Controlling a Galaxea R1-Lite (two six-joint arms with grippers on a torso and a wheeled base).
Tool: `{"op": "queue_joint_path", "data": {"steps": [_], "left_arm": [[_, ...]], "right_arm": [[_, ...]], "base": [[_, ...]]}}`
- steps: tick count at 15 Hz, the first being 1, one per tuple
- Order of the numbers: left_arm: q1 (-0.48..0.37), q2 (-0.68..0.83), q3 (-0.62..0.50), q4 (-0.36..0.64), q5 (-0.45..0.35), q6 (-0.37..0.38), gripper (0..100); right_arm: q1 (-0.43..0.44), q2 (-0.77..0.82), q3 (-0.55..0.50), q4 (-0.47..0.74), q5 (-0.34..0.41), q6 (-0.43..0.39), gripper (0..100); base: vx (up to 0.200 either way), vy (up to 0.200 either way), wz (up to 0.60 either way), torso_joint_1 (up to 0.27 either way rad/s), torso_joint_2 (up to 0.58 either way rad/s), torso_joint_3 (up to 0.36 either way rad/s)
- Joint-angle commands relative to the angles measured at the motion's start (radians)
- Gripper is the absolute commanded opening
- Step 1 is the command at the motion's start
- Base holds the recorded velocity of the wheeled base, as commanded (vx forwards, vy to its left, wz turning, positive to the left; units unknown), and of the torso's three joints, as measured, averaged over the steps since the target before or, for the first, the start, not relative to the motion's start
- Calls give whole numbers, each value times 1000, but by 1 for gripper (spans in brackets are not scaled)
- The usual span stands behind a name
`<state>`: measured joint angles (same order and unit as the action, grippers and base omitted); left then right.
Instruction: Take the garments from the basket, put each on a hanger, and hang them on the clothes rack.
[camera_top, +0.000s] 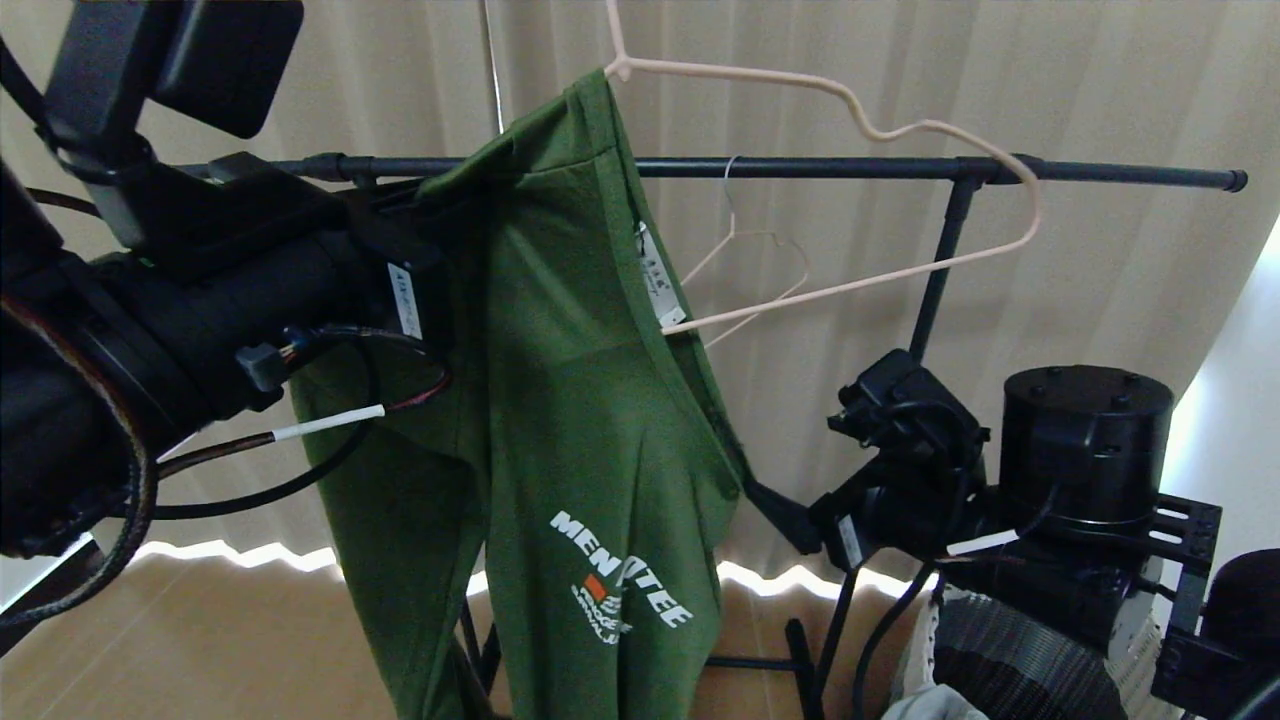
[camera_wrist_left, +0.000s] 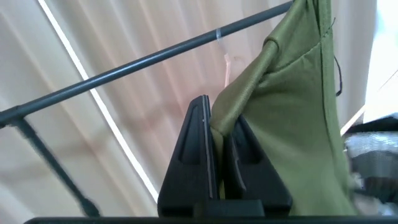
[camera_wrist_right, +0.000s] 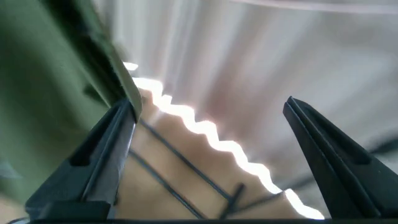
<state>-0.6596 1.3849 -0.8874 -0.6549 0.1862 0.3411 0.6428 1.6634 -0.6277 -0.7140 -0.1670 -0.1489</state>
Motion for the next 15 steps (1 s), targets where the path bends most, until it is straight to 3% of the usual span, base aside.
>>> {"op": "queue_joint_path", "data": {"steps": [1,2,6,11,15], "left_arm": [[40,-1,16,-2,1,18,0],[71,-9,36,-2,1,38,0],[123,-58,133,-2,1,116,0],[192,-92,220,-2,1,262,0],[222,-83,234,-2,1,296,0]], "right_arm": [[-71,-45,23,8,-14,-21,100],[-138,-71,39,7,-17,-47,100],[-253,-108,19,7,-19,-57,100],[-287,-136,-23,8,-19,-58,100],[-279,-168,-26,8,-17,-58,100]], "base": [[0,0,0,0,0,0],[0,0,0,0,0,0],[0,0,0,0,0,0],[0,0,0,0,0,0],[0,0,0,0,0,0]]}}
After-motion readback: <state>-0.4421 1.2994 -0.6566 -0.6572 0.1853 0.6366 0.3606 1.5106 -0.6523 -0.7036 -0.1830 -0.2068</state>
